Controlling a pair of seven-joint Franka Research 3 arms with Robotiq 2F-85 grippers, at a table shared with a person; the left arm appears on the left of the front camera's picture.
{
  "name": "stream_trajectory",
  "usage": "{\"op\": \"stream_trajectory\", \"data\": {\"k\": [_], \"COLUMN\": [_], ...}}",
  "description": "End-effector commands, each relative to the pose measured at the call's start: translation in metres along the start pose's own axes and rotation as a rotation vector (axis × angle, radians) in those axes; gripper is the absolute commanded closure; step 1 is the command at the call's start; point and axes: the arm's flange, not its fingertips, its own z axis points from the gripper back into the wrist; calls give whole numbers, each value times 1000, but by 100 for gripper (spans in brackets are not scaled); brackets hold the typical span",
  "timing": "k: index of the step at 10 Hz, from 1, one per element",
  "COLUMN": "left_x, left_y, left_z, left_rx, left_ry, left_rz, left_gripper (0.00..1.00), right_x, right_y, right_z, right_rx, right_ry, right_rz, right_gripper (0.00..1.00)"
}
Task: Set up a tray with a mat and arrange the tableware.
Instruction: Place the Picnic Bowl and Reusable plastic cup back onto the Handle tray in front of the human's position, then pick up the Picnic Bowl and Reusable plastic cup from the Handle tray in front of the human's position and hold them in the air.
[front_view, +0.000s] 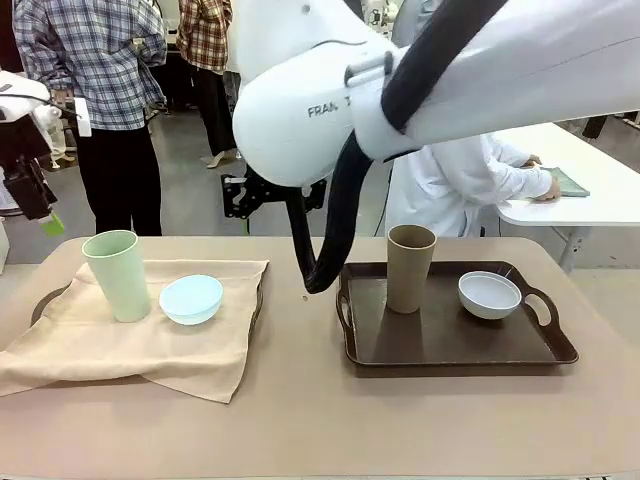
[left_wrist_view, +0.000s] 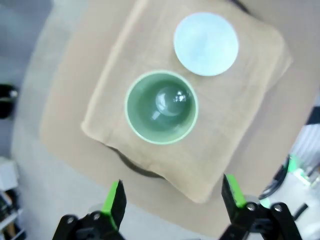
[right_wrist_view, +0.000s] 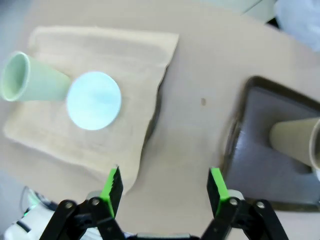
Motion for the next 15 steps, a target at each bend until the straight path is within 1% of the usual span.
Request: {"op": "stream_trajectory", "data": {"k": [1, 2, 3, 4, 15], "left_x": [19, 34, 39, 21, 21], "left_y": [-9, -13, -12, -13, -13], "left_z": [10, 12, 11, 13, 13], "left_rx": [29, 32, 10, 39, 39], "left_ry": [78, 40, 2, 27, 27], "left_rz": [63, 128, 162, 74, 74], "left_gripper": [0, 0, 0, 0, 0], "right_x": [-9, -3, -3, -3, -3], "right_y": [-14, -23, -7, -7, -7], "right_z": [4, 4, 9, 9, 9], "right_rx": [-21, -12, -16, -16, -16], "right_ry": [18, 29, 2, 2, 2], "right_rz": [-63, -99, -16, -16, -16], "right_gripper": [13, 13, 13, 13, 13]}}
